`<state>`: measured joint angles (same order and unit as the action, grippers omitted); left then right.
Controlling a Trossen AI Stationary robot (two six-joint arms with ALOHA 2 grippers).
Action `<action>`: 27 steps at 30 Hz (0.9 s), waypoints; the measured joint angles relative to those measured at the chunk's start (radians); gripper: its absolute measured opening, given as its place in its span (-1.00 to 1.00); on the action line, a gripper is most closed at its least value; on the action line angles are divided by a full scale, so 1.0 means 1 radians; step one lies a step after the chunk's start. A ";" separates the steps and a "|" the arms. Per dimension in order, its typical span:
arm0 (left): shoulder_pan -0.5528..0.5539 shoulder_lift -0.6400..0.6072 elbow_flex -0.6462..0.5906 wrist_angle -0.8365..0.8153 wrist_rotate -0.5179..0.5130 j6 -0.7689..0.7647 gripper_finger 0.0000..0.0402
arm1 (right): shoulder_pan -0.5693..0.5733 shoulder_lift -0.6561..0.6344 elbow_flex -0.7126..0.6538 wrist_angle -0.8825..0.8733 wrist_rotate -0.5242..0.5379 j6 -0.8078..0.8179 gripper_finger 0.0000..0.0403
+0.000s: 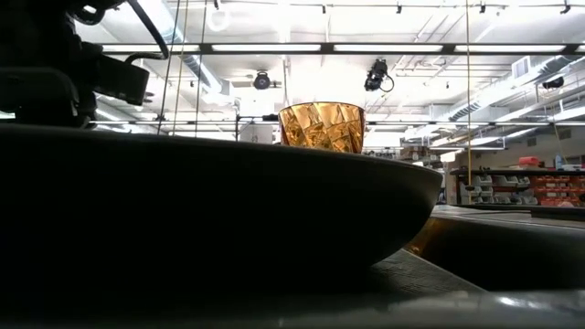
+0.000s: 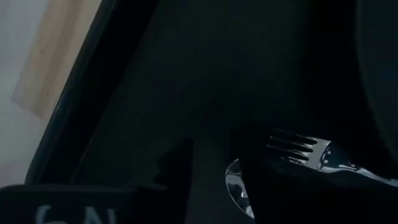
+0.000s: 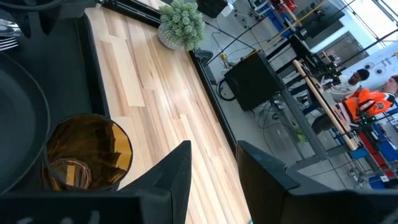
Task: Pick and place plate/cup/fork/spoon on tray
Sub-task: Adjust the brown spoon on the black tray
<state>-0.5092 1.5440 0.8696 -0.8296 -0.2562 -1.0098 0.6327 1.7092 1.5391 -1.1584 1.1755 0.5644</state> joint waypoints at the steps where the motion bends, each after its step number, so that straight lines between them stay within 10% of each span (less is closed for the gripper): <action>1: 0.000 0.000 0.000 0.002 0.000 0.000 -0.32 | 0.000 0.000 0.000 0.000 0.000 0.000 -0.33; 27: 0.000 0.001 -0.043 0.067 -0.010 -0.019 -0.40 | 0.001 0.000 0.000 0.007 -0.007 -0.007 -0.33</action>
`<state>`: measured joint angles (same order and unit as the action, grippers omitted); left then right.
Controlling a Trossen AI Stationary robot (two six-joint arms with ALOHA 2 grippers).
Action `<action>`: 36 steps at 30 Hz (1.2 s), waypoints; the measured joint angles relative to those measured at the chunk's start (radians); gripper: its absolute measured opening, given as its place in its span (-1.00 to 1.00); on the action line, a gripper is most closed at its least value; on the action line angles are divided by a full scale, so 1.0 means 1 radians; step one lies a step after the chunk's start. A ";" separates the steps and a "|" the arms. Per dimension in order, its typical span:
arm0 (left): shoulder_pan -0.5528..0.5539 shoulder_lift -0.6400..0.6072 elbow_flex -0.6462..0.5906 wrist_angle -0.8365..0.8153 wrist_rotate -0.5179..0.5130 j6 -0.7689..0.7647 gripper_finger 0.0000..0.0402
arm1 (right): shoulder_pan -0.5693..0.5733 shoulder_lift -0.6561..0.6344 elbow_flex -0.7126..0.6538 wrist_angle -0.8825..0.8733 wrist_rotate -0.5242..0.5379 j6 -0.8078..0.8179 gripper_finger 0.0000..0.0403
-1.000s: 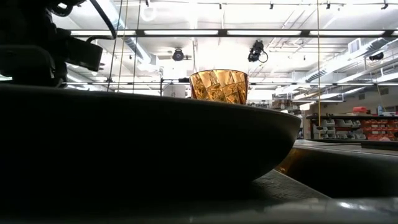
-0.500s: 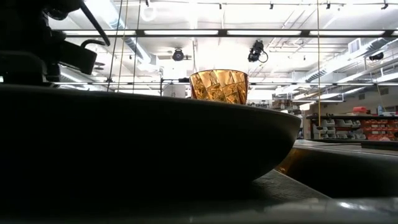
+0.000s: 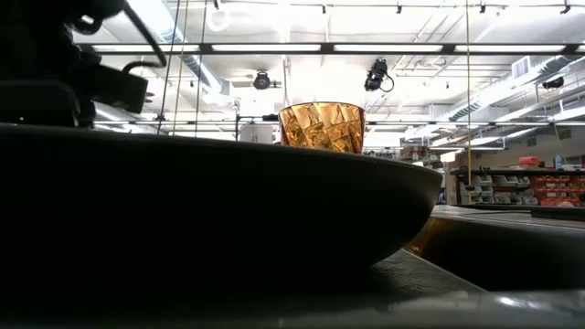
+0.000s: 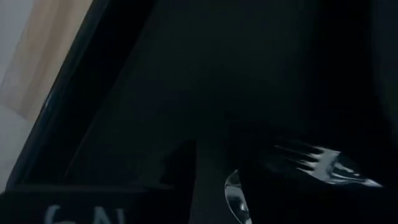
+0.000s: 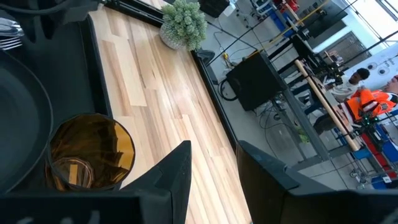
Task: Pick and place plate/cup/fork/spoon on tray
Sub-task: Adjust the brown spoon on the black tray
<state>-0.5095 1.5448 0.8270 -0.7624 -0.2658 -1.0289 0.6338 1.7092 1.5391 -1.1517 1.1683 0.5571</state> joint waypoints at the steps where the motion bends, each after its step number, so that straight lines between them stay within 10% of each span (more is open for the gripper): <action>1: 0.001 0.000 -0.006 -0.003 0.004 -0.007 -0.40 | 0.000 0.000 0.000 0.001 -0.001 0.000 -0.33; 24: -0.006 -0.008 -0.004 -0.048 0.058 0.004 -0.40 | 0.000 0.000 0.000 0.003 -0.011 -0.003 -0.33; 36: -0.100 -0.014 0.257 -0.311 -0.009 0.044 -0.40 | 0.001 0.000 0.000 -0.062 -0.005 0.017 -0.34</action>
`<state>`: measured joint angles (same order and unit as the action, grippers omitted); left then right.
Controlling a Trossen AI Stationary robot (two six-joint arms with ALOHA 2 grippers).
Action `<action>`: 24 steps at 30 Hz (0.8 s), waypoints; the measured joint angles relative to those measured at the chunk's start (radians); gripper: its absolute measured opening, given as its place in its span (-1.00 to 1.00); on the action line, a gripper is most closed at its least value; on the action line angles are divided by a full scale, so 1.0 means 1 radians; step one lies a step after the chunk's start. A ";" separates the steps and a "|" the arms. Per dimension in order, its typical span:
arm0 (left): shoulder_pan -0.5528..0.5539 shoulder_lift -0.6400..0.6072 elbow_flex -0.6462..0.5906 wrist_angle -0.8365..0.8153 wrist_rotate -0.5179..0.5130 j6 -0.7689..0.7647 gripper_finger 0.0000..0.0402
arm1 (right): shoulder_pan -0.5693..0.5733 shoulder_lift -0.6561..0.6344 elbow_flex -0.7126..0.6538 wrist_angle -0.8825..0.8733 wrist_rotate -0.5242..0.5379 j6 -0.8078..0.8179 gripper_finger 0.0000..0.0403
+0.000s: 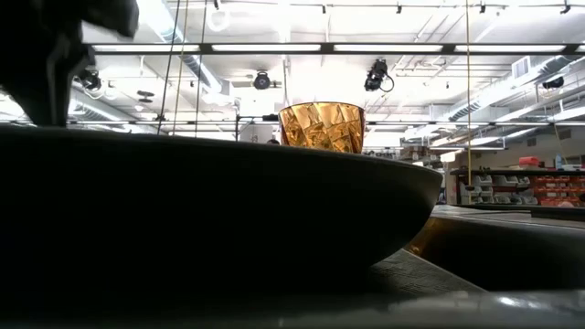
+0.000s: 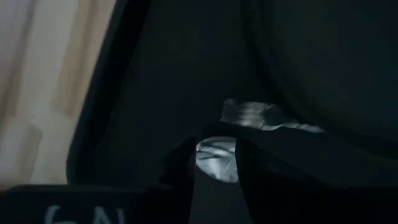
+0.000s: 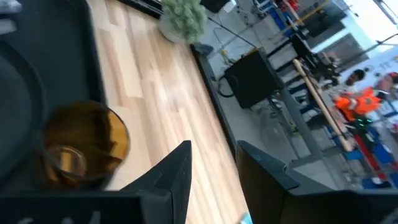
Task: Pick and place plate/cup/fork/spoon on tray
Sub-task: Adjust the brown spoon on the black tray, then adjust the orange fork on the black tray
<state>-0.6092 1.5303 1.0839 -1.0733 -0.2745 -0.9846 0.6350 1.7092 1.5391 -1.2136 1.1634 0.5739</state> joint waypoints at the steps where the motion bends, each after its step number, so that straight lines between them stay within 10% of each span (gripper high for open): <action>1: -0.012 0.000 0.016 -0.001 -0.023 0.009 -0.40 | 0.000 0.000 0.000 -0.038 0.007 0.037 -0.35; 24: -0.054 -0.006 -0.093 0.228 -0.097 0.114 -0.40 | -0.084 -0.315 -0.465 0.188 -0.062 0.129 -0.95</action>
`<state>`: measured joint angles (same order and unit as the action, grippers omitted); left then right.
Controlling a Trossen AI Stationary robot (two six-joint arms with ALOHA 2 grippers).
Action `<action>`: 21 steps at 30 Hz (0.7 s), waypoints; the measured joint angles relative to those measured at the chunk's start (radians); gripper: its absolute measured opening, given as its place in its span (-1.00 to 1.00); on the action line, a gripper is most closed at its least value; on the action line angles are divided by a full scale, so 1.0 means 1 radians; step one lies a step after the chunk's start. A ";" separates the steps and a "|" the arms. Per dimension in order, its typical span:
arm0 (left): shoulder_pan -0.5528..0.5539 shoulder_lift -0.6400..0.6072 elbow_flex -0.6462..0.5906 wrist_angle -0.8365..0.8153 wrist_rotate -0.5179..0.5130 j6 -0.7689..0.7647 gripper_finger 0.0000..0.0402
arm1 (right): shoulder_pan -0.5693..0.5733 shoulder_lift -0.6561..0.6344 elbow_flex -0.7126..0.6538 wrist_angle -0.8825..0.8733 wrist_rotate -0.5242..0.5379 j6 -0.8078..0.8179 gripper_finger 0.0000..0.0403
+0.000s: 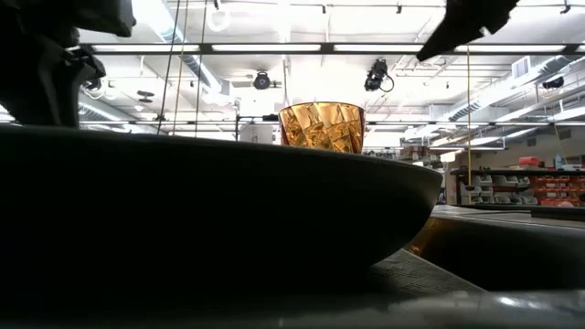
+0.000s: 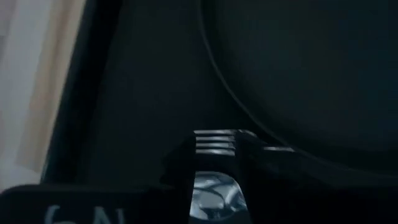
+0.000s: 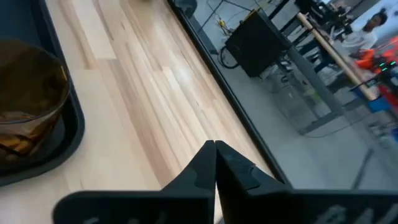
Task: Pick and place plate/cup/fork/spoon on tray
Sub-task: Adjust the orange fork on the black tray
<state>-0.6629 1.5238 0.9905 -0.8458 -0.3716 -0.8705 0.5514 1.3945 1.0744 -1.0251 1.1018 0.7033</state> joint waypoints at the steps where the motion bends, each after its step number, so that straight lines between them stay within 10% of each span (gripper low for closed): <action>1: -0.005 0.000 0.000 -0.001 0.006 -0.001 -0.40 | 0.002 -0.028 -0.027 0.023 0.000 0.000 -0.97; 21: -0.131 0.125 -0.001 0.178 0.231 -0.136 -0.40 | 0.122 -0.373 -0.192 0.115 -0.004 -0.088 -0.98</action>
<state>-0.7940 1.6488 0.9897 -0.6675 -0.1407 -1.0061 0.6731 1.0215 0.8825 -0.9104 1.0981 0.6151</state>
